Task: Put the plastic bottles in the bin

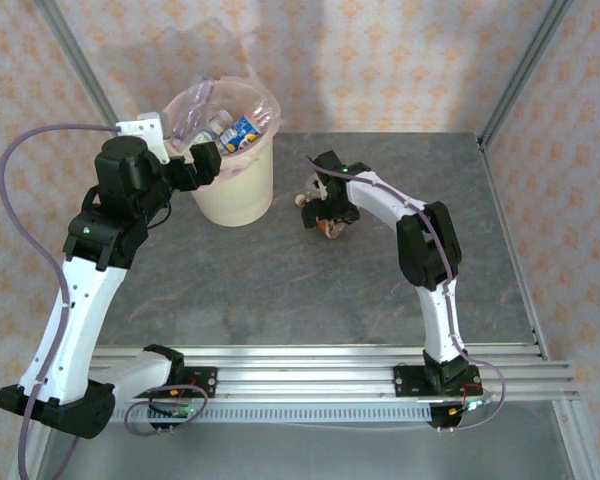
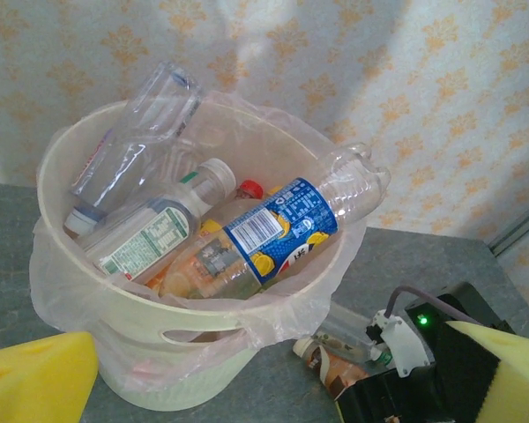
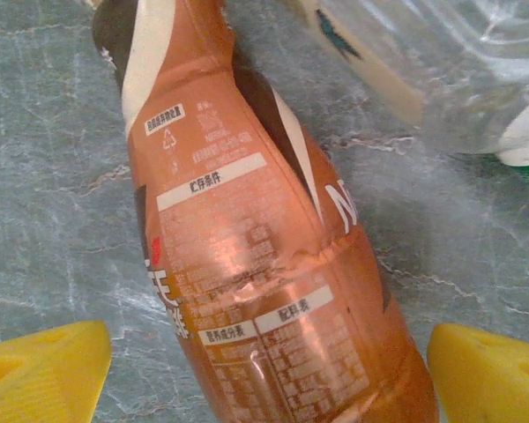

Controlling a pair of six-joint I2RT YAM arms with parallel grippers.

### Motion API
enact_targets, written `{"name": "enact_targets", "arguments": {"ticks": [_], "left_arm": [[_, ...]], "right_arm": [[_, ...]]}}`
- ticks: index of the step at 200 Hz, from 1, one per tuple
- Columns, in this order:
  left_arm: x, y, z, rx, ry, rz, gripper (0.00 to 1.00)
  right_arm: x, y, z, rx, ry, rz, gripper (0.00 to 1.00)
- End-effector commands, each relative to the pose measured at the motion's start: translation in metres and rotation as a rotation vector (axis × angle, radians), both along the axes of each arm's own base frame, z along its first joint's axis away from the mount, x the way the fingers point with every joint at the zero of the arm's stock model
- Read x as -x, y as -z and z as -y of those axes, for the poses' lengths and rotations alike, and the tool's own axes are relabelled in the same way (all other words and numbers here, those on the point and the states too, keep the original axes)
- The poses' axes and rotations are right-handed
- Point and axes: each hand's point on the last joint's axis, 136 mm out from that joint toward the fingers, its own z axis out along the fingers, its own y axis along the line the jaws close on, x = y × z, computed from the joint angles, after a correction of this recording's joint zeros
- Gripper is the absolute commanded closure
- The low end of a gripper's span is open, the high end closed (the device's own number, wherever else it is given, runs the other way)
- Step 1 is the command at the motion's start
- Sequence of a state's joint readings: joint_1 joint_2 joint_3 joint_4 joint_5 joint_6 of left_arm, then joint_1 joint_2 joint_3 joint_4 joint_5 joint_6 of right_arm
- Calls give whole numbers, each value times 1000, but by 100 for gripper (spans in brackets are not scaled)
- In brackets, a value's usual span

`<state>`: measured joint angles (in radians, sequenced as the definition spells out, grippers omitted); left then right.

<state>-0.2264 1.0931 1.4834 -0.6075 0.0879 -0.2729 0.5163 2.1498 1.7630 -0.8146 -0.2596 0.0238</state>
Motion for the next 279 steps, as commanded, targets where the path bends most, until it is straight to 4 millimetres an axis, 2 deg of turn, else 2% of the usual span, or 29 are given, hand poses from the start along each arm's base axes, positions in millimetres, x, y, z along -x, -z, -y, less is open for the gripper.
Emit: {"name": "enact_targets", "arguments": {"ticks": [1,53,95,138,161,205,234,279], "left_arm": [[-2,-8,-6,34,-38,40,0],[-1,-4,-9,43,-57,37,0],[1,0,-14,38,-82,29,0],[1,4,-17,28,-100,18,0],[1,5,-18,28,-108,16,0],[2,5,-20,27,-114,14,0],[2,6,-19,30,-112,13,0],[2,5,-17,55,-105,17,0]], "right_arm": [[11,10,-7,4,-39,-27,9],[14,26,-16,30,-57,-39,13],[14,32,-22,45,-66,-36,20],[15,36,-27,66,-68,-23,37],[21,30,-33,72,-84,-13,49],[32,-7,-48,40,-101,69,65],[38,-38,-50,-27,-73,127,71],[49,-93,-33,-111,-2,261,76]]}}
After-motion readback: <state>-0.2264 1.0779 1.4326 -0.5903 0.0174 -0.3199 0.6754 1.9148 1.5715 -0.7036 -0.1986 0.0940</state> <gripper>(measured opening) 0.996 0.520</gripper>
